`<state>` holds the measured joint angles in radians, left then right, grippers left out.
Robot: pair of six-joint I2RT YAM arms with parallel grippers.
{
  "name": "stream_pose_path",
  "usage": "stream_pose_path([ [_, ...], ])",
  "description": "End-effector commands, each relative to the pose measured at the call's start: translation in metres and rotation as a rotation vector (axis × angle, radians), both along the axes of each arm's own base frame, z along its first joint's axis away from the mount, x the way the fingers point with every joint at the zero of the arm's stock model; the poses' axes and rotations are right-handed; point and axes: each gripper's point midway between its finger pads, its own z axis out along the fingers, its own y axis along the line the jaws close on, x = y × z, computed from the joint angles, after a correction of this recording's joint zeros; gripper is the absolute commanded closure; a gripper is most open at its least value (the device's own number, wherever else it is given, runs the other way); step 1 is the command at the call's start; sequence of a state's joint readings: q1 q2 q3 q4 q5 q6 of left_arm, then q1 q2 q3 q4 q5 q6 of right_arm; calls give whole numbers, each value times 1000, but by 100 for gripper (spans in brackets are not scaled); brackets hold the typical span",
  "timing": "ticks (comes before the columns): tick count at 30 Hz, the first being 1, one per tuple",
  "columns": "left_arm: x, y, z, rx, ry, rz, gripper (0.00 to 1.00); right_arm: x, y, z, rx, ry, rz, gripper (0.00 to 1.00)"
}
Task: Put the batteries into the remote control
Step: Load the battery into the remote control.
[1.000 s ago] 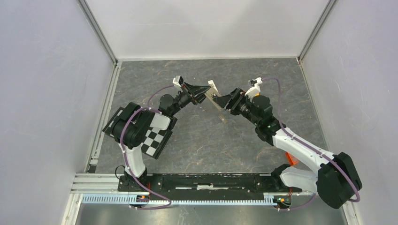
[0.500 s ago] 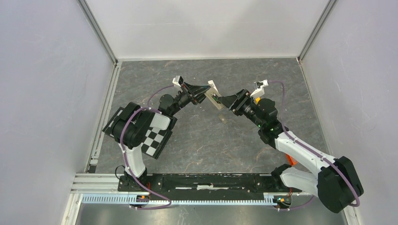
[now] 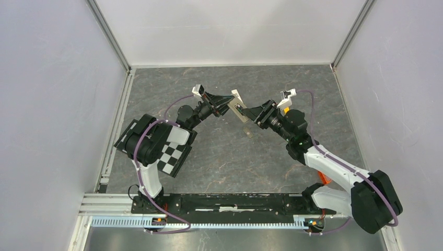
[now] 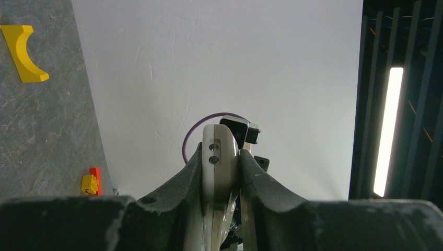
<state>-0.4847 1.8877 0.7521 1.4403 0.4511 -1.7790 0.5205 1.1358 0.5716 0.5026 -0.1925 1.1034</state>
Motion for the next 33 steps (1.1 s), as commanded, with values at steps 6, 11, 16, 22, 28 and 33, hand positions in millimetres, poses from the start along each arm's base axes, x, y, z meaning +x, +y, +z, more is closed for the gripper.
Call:
stream_pose_path([
  [6,-17,1,36,-53,-116,-25,98,1,6,4,29,-18,28,49],
  [11,-20,-3,36,-54,-116,-35,98,2,7,-1,25,-4,32,55],
  [16,-24,-6,37,-55,-120,-46,98,3,9,-6,25,14,36,59],
  [22,-28,-10,37,-51,-124,-58,98,5,11,-9,17,22,43,62],
  [28,-32,-14,36,-45,-136,-68,98,6,14,-20,-29,44,53,62],
  [33,-34,-17,36,-39,-151,-76,98,6,18,-26,-69,40,71,60],
])
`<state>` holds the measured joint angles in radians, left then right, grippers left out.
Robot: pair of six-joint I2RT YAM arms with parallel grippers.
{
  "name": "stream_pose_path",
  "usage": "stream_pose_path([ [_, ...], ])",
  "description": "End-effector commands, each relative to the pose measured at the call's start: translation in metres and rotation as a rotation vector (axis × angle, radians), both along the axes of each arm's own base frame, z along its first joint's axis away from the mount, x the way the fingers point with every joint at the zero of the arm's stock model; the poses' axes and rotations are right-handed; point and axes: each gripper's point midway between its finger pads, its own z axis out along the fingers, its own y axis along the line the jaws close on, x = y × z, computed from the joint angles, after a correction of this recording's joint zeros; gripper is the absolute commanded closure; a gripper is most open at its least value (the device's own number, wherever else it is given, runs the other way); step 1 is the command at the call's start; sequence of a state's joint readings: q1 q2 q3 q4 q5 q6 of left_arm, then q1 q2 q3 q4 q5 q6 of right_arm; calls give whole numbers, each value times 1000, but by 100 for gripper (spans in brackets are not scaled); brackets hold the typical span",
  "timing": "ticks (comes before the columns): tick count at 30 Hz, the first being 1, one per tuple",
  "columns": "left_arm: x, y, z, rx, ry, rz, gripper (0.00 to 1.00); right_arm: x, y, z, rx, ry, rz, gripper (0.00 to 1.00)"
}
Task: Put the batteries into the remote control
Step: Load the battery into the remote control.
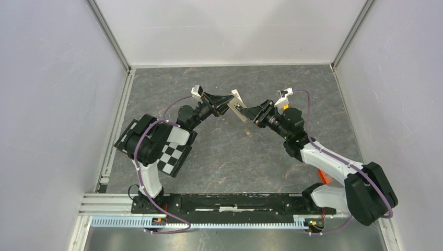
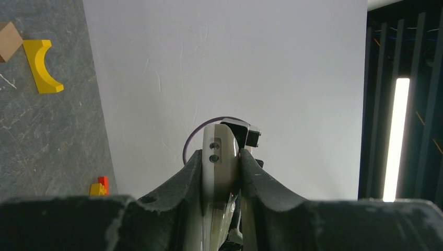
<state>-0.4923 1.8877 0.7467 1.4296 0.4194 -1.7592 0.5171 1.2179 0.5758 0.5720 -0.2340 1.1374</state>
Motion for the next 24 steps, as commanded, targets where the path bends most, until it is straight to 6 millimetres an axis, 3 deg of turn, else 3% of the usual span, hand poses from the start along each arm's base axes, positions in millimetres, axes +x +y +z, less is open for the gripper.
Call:
stream_pose_path([
  [1,-37,-18,40,-46,-153,-108,98,0,9,-16,-98,6,42,60],
  [11,-38,-21,36,-20,-171,-107,98,0,11,-28,-158,26,64,57],
  [15,-37,-20,33,10,-183,-94,98,-2,9,-34,-178,37,64,50],
  [24,-27,-3,16,73,-193,-53,98,-8,-3,1,-109,-99,81,24],
])
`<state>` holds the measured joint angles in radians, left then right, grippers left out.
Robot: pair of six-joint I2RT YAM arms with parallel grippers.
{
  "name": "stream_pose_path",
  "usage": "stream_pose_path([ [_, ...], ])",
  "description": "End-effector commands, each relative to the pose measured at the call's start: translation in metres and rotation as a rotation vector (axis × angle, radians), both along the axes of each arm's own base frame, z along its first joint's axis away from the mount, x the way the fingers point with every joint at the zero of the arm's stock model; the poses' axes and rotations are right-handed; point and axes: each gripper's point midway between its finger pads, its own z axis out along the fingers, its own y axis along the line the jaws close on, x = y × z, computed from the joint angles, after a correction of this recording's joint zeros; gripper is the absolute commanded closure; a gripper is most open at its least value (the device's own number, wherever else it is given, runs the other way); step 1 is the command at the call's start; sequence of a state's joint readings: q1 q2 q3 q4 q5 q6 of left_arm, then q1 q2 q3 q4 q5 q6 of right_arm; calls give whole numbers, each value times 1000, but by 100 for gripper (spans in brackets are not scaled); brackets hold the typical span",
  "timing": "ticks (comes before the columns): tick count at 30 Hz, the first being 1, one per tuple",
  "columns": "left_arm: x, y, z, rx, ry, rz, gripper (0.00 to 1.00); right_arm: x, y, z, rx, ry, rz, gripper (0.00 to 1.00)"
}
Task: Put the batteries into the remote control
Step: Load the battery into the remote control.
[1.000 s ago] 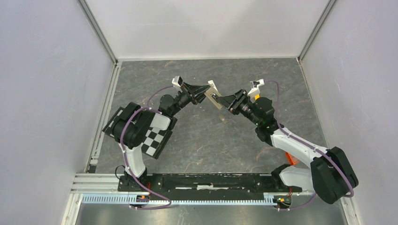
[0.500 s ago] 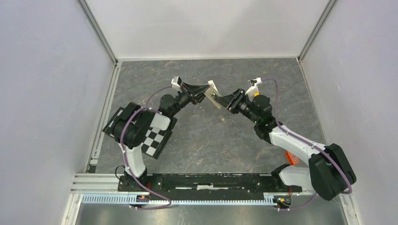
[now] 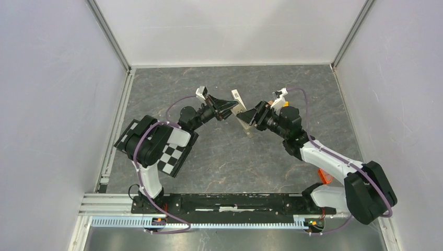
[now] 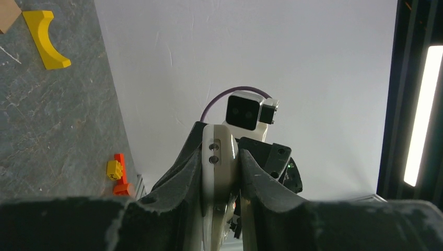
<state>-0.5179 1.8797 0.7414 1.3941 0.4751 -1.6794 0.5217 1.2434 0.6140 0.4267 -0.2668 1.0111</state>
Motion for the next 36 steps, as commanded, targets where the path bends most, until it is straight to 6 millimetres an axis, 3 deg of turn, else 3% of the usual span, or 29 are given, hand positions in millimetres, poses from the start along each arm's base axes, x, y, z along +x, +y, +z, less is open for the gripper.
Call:
stream_pose_path([
  [1,-11,11,25,2,-155,-3,98,-5,-7,34,58,-143,48,21],
  [6,-14,15,24,23,-186,-14,98,-16,-14,47,145,-211,109,17],
  [11,-16,17,29,30,-217,-31,98,-20,-9,42,105,-235,188,20],
  [18,-16,15,32,37,-219,-39,98,-18,-5,29,43,-229,225,33],
  [27,-18,14,38,27,-230,-46,98,-16,-1,10,26,-178,243,60],
  [36,-23,11,49,4,-237,-64,98,-10,6,-20,-65,-132,245,65],
])
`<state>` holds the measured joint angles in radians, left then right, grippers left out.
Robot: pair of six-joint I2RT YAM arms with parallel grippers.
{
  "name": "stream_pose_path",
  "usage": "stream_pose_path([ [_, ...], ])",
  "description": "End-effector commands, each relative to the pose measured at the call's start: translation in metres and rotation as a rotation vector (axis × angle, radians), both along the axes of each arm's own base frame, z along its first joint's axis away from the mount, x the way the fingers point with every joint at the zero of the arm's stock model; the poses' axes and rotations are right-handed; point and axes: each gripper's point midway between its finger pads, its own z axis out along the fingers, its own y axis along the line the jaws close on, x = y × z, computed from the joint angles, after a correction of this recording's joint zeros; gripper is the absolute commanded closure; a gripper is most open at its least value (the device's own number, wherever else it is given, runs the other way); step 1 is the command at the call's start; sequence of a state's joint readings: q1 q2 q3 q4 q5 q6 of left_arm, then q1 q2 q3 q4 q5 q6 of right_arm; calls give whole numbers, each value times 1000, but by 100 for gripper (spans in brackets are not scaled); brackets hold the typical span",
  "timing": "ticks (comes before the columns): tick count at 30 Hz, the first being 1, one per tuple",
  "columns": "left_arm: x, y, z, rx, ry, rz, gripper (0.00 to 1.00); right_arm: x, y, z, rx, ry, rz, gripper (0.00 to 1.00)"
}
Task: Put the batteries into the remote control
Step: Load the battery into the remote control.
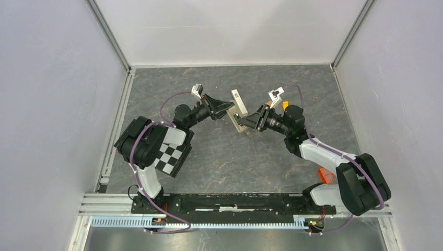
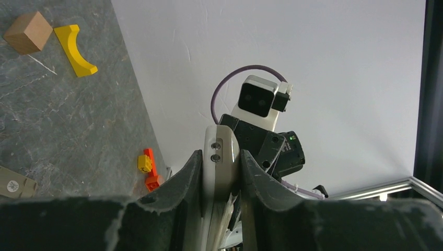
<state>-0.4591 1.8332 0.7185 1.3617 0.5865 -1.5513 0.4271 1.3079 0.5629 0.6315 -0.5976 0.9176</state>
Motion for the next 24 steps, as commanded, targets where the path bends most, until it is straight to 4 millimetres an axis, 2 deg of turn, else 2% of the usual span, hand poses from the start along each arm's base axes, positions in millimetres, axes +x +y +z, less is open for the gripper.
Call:
stream_pose_path([
  [1,-18,-5,52,-91,-116,-55,98,8,4,-21,-100,-16,-11,65],
  [9,-32,-24,55,-132,-40,-121,98,23,7,-28,-114,-5,-84,65],
  [14,-34,-27,49,-127,-24,-116,98,33,0,-34,-100,60,-176,65],
  [17,-34,-26,46,-122,-31,-101,98,35,0,-31,-76,64,-188,64],
  [21,-29,-22,43,-99,-56,-80,98,29,5,-21,-53,30,-144,51],
  [24,-19,-8,35,-63,-78,-30,98,23,2,-13,-42,-12,-107,39],
])
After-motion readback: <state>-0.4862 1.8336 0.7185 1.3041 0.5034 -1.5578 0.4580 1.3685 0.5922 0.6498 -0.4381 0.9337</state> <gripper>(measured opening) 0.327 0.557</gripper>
